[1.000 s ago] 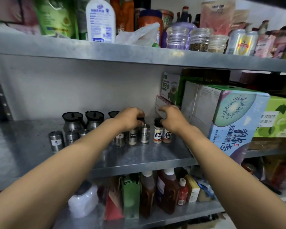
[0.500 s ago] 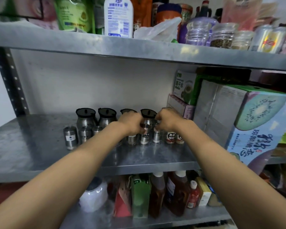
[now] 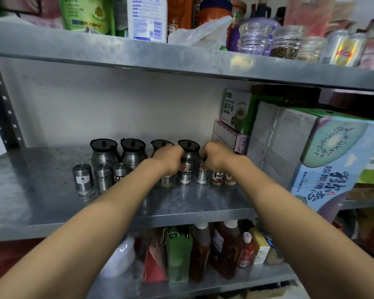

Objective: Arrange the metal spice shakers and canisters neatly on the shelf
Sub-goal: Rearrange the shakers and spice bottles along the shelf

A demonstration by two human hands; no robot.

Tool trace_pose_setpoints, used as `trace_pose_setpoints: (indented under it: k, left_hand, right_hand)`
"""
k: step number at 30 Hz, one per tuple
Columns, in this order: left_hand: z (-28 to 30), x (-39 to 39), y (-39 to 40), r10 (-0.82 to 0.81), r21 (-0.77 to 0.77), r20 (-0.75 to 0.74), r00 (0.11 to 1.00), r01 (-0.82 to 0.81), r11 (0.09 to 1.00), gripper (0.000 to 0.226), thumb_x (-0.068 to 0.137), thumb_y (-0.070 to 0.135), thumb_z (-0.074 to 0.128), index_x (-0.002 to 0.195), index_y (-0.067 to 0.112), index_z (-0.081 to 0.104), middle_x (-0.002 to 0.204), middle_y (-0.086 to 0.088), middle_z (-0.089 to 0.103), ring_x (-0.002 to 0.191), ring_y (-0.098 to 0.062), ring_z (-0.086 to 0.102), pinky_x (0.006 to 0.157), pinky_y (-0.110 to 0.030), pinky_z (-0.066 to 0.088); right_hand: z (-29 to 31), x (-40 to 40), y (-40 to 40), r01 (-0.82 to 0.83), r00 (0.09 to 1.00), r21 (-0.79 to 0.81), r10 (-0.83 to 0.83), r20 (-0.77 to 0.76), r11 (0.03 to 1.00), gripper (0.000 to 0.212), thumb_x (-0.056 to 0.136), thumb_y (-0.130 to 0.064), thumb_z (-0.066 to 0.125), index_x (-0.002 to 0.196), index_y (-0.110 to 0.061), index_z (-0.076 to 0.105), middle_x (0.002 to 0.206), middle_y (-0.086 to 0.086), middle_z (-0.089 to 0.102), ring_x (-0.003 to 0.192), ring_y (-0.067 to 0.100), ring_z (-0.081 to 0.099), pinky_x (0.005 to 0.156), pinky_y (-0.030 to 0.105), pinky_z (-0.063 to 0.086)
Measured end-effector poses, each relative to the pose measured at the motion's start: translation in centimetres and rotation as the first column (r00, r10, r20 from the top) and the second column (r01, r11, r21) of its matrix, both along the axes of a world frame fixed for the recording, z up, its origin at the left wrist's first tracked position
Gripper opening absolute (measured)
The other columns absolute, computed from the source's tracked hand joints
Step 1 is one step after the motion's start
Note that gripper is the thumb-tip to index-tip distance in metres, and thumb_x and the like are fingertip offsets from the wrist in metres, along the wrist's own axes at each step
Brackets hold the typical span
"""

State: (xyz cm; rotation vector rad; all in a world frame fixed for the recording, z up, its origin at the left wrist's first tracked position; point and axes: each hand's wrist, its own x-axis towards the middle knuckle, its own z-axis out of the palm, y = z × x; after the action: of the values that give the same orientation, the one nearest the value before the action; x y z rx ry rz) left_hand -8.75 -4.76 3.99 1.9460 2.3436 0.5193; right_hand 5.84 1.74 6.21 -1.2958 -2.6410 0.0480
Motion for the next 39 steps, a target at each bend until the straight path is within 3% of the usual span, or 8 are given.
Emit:
trace_pose_setpoints:
  k: [15, 19, 21, 24, 29, 32, 35, 39]
  left_hand:
    - [-0.9, 0.4, 1.1, -0.032, 0.024, -0.053, 0.998, 0.033, 0.999, 0.044, 0.076, 0.040, 0.073, 0.111, 0.017, 0.060, 0.114, -0.015, 0.059, 0.111, -0.033, 0.054, 0.086, -0.034, 0.044]
    - [0.3, -0.3, -0.3, -0.039, 0.069, -0.069, 0.997, 0.044, 0.997, 0.058, 0.079, 0.035, 0.069, 0.131, 0.020, 0.047, 0.126, -0.018, 0.053, 0.121, -0.035, 0.048, 0.099, -0.037, 0.043]
    - [1.0, -1.2, -1.5, -0.039, 0.082, -0.067, 0.997, 0.044, 0.996, 0.052, 0.082, 0.033, 0.064, 0.130, 0.022, 0.050, 0.127, -0.018, 0.053, 0.121, -0.035, 0.049, 0.100, -0.037, 0.043]
    - [2.0, -3.0, -3.6, -0.039, 0.076, -0.074, 0.996, 0.045, 0.996, 0.035, 0.084, 0.031, 0.060, 0.118, 0.027, 0.060, 0.123, -0.013, 0.059, 0.116, -0.031, 0.055, 0.096, -0.036, 0.047]
    - [2.2, -5.1, -6.8, -0.071, 0.155, -0.071, 0.995, 0.081, 0.985, 0.033, 0.084, 0.022, 0.062, 0.116, 0.027, 0.067, 0.116, -0.003, 0.069, 0.107, -0.024, 0.062, 0.090, -0.032, 0.050]
    - [1.8, -6.4, -7.6, -0.039, 0.076, -0.157, 0.987, 0.052, 0.996, 0.025, 0.081, 0.035, 0.066, 0.103, 0.024, 0.068, 0.102, -0.004, 0.069, 0.099, -0.025, 0.061, 0.085, -0.040, 0.051]
    - [1.6, -7.4, -7.7, -0.020, 0.013, -0.224, 0.974, 0.024, 1.000, 0.042, 0.078, 0.056, 0.063, 0.103, 0.022, 0.066, 0.101, -0.003, 0.065, 0.100, -0.025, 0.058, 0.088, -0.041, 0.049]
    - [0.8, -7.9, -7.3, -0.029, 0.014, -0.294, 0.955, 0.035, 0.999, 0.043, 0.078, 0.056, 0.063, 0.105, 0.023, 0.064, 0.108, -0.002, 0.065, 0.109, -0.026, 0.055, 0.088, -0.037, 0.043]
  right_hand:
    - [-0.3, 0.1, 0.0, 0.049, 0.998, -0.057, -0.052, -0.042, 0.997, 0.014, 0.073, -0.017, 0.074, 0.072, -0.018, 0.060, 0.088, 0.006, 0.065, 0.080, 0.023, 0.062, 0.056, 0.022, 0.040]
    - [0.2, -0.1, -0.2, 0.044, 0.986, -0.106, -0.060, -0.156, 0.993, 0.037, 0.071, -0.015, 0.077, 0.106, -0.011, 0.068, 0.106, 0.008, 0.068, 0.096, 0.024, 0.064, 0.083, 0.033, 0.055]
    - [0.4, -0.6, -0.6, 0.032, 0.974, -0.096, -0.052, -0.219, 0.995, 0.036, 0.073, -0.011, 0.075, 0.108, -0.010, 0.068, 0.109, 0.009, 0.069, 0.099, 0.025, 0.064, 0.089, 0.035, 0.055]
    - [0.4, -1.8, -1.7, -0.022, 0.967, -0.068, 0.004, -0.255, 0.997, 0.033, 0.073, -0.014, 0.074, 0.106, -0.013, 0.069, 0.106, 0.008, 0.070, 0.095, 0.024, 0.065, 0.087, 0.036, 0.056]
    - [-0.5, -4.6, -3.8, -0.129, 0.968, -0.036, 0.118, -0.220, 0.991, 0.011, 0.075, -0.013, 0.069, 0.086, -0.011, 0.069, 0.088, 0.009, 0.069, 0.086, 0.026, 0.065, 0.070, 0.029, 0.051]
    - [-1.0, -6.0, -4.6, -0.166, 0.973, -0.050, 0.155, -0.171, 0.985, 0.015, 0.076, -0.011, 0.070, 0.091, -0.012, 0.071, 0.090, 0.008, 0.070, 0.085, 0.025, 0.065, 0.075, 0.034, 0.055]
    - [-0.9, -6.8, -4.7, -0.180, 0.976, -0.047, 0.172, -0.130, 0.983, 0.013, 0.074, -0.015, 0.075, 0.086, -0.014, 0.070, 0.077, 0.001, 0.064, 0.076, 0.021, 0.062, 0.059, 0.028, 0.047]
    - [-1.1, -7.2, -4.2, -0.175, 0.980, -0.067, 0.167, -0.105, 0.982, 0.014, 0.076, -0.016, 0.077, 0.088, -0.013, 0.071, 0.078, 0.000, 0.064, 0.074, 0.017, 0.059, 0.056, 0.025, 0.040]
